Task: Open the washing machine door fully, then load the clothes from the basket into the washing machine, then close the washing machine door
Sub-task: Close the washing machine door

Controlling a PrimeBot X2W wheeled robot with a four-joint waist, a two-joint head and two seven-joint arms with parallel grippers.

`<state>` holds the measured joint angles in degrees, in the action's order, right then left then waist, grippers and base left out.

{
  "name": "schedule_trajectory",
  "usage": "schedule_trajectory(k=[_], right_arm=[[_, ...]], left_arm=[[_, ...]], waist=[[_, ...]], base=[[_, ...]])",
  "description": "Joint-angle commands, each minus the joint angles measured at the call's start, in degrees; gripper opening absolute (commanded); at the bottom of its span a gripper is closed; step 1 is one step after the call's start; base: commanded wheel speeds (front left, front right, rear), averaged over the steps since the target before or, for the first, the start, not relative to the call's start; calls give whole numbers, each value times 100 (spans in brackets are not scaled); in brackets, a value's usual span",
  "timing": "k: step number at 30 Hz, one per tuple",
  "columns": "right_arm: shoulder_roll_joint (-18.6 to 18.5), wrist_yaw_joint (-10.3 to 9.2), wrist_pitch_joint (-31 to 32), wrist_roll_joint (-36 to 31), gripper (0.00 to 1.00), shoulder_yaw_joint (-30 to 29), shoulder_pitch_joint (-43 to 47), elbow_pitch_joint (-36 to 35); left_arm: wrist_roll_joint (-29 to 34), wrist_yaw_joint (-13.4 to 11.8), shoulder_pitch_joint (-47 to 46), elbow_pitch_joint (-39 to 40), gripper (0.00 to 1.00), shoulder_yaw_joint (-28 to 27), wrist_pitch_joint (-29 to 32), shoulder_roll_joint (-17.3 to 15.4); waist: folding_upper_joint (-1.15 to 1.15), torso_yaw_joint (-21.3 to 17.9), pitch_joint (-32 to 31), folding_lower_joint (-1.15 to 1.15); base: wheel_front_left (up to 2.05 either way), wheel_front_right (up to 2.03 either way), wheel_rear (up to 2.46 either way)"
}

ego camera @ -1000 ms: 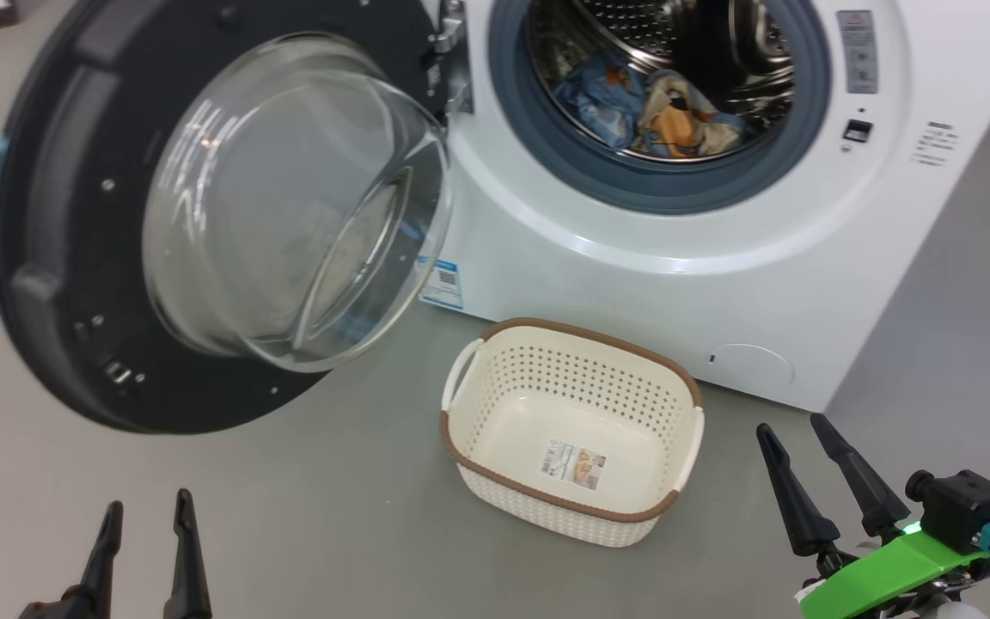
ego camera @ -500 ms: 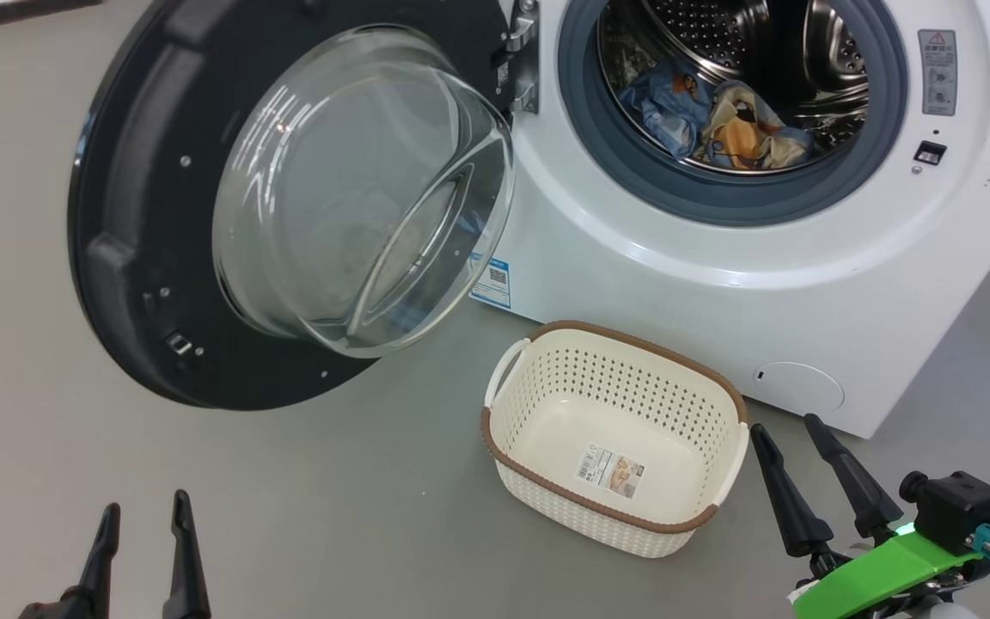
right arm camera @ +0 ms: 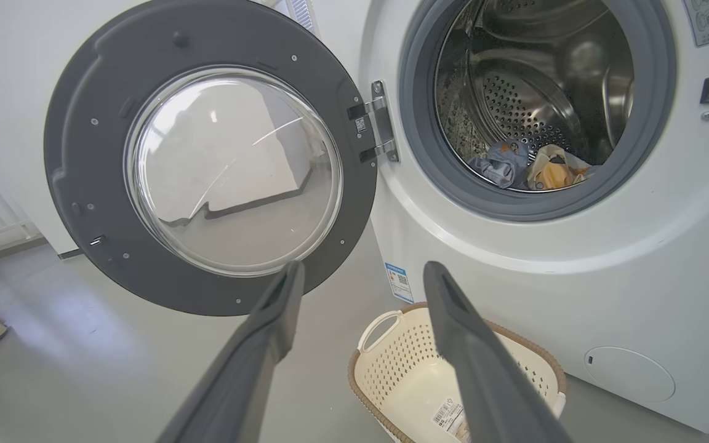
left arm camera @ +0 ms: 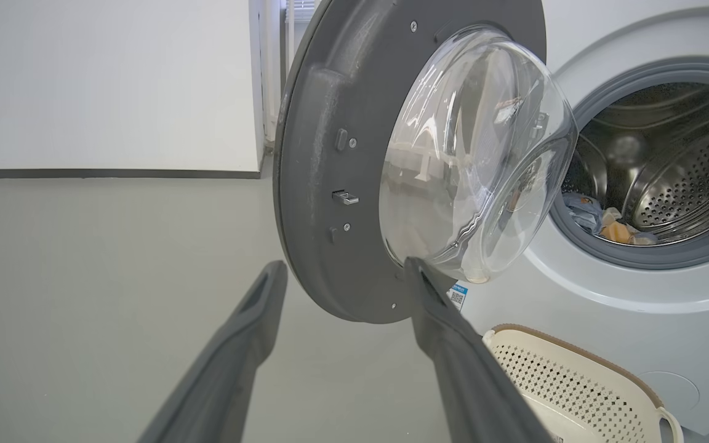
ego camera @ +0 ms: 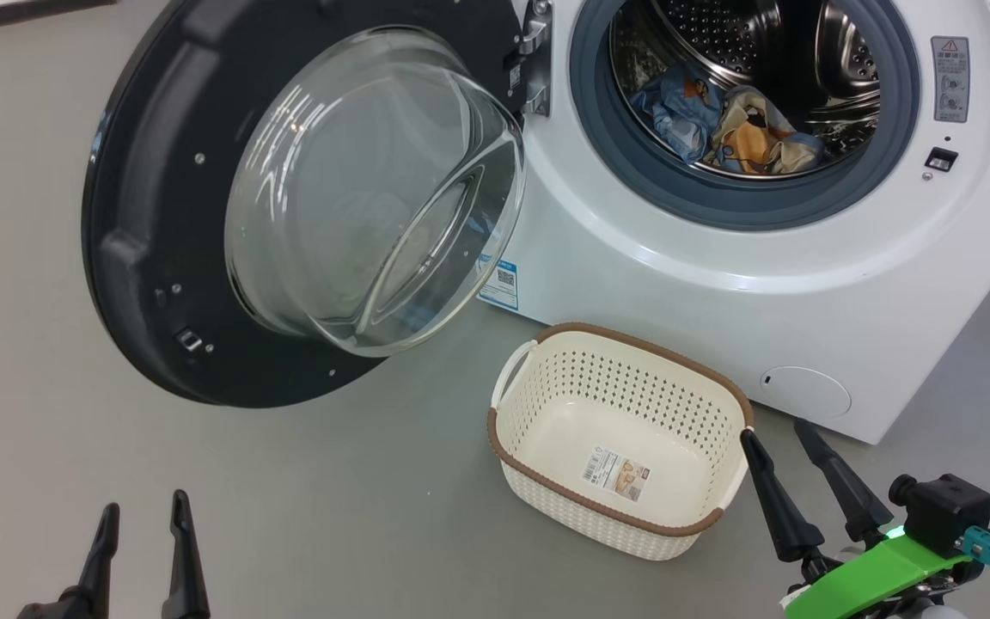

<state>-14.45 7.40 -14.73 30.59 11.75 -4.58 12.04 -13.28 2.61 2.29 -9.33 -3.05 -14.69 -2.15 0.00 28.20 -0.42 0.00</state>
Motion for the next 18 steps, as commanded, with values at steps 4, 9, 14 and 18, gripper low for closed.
schedule_trajectory(k=[4,9,14,18], right_arm=[[-60,9,-27,36,100,120,-69,-114],[-86,9,-27,22,100,125,-78,-100],[-91,9,-27,-3,100,142,-81,-81],[-90,9,-27,-21,100,145,-84,-78]], left_arm=[[-31,-45,-86,150,100,-182,-30,-73],[-48,-65,-84,164,100,-175,-30,-73],[-48,-68,-88,157,100,-181,-30,-73],[-58,-63,-81,162,100,-187,-30,-73]], waist=[[0,-6,32,0],[0,-13,45,0],[0,-31,29,0],[0,-46,23,0]], base=[[0,0,0],[0,0,0],[0,0,0],[0,0,0]])
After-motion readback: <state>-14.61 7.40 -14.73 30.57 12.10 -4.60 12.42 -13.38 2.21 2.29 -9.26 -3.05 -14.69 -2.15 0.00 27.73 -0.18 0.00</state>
